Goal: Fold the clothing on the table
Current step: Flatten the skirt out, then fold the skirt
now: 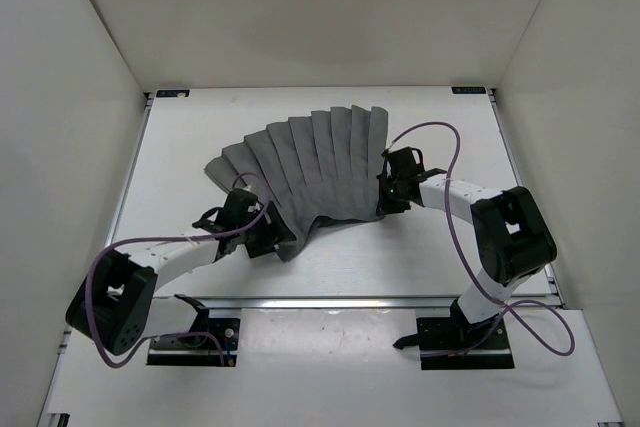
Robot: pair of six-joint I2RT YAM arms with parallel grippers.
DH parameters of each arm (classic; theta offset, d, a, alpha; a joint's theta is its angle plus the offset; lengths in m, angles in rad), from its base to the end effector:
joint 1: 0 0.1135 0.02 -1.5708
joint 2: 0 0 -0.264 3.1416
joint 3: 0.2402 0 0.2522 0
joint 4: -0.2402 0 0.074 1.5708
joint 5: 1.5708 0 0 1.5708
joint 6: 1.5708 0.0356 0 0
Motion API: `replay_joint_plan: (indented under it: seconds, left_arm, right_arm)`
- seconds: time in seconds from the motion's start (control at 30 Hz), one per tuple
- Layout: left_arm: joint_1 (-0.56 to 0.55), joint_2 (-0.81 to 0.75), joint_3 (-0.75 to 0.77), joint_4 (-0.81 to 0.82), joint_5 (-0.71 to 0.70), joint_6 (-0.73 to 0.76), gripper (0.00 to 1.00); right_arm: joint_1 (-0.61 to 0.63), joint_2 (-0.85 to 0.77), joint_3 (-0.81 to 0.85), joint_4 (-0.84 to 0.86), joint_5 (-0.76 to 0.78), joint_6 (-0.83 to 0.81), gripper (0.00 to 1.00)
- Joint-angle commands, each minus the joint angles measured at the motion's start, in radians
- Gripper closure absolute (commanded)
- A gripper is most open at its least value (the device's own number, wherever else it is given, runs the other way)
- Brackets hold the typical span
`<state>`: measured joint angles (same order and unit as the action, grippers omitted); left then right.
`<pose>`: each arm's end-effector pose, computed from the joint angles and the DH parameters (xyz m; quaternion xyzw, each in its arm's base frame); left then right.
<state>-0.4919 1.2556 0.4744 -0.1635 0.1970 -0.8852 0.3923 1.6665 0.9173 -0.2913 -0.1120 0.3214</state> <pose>0.1890 -0.1092 0.1464 -0.1553 0.9345 -0.2670 0.1772 0.2949 0.1263 0.1590 -0.0488 0.9624 0.1420 0.2263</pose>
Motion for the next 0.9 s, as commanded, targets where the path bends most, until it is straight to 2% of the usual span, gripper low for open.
replay_joint_plan:
  seconds: [0.0,0.1,0.13,0.17,0.2,0.23,0.27,0.3,0.47,0.6,0.7,0.73,0.77,0.8,0.87]
  left_arm:
    - [-0.02,0.047,-0.003,-0.031,-0.054,-0.026,0.21]
    - [-0.053,0.086,-0.022,0.038,-0.022,-0.076,0.3]
    - [-0.069,0.091,-0.02,0.057,-0.018,-0.093,0.41]
    - [-0.086,0.112,-0.017,0.082,-0.013,-0.093,0.57]
    - [-0.091,0.126,-0.013,0.094,-0.022,-0.104,0.66]
    - [-0.097,0.131,-0.007,0.099,-0.034,-0.104,0.89]
    - [-0.087,0.136,-0.005,0.088,-0.042,-0.104,1.0]
    - [-0.086,0.136,0.001,0.079,-0.062,-0.081,1.0]
    - [0.111,0.123,0.099,-0.118,-0.137,0.147,1.0]
    - [0.277,0.162,0.191,-0.188,-0.171,0.27,1.0]
    - [0.309,0.224,0.277,-0.235,-0.195,0.339,1.0]
    - [0.315,0.247,0.315,-0.254,-0.194,0.365,0.85]
    - [0.319,0.246,0.331,-0.257,-0.195,0.365,0.56]
    - [0.314,0.249,0.334,-0.272,-0.195,0.371,0.47]
    - [0.303,0.207,0.296,-0.277,-0.195,0.376,0.37]
  right_arm:
    - [0.005,-0.024,-0.015,-0.02,0.008,-0.012,1.0]
    - [0.003,-0.027,-0.017,-0.009,-0.002,-0.007,1.0]
    - [-0.003,-0.027,-0.018,-0.012,-0.003,-0.013,1.0]
    - [-0.001,-0.028,-0.017,-0.008,-0.002,-0.012,1.0]
    - [-0.006,-0.028,-0.017,-0.008,-0.011,-0.019,1.0]
    - [-0.001,-0.034,-0.024,-0.009,-0.014,-0.013,0.99]
    - [-0.009,-0.033,-0.026,-0.015,-0.018,-0.016,1.0]
    - [-0.009,-0.037,-0.02,-0.011,-0.017,-0.016,1.0]
    - [-0.006,-0.099,-0.049,-0.063,-0.022,-0.004,1.0]
    - [0.043,-0.154,-0.078,-0.08,-0.012,0.008,1.0]
    - [0.091,-0.185,-0.1,-0.071,-0.009,0.03,1.0]
    - [0.101,-0.185,-0.1,-0.068,-0.015,0.03,1.0]
    - [0.106,-0.183,-0.103,-0.069,-0.015,0.036,1.0]
    - [0.108,-0.183,-0.101,-0.074,-0.002,0.033,1.0]
    - [0.115,-0.179,-0.101,-0.079,-0.006,0.033,1.0]
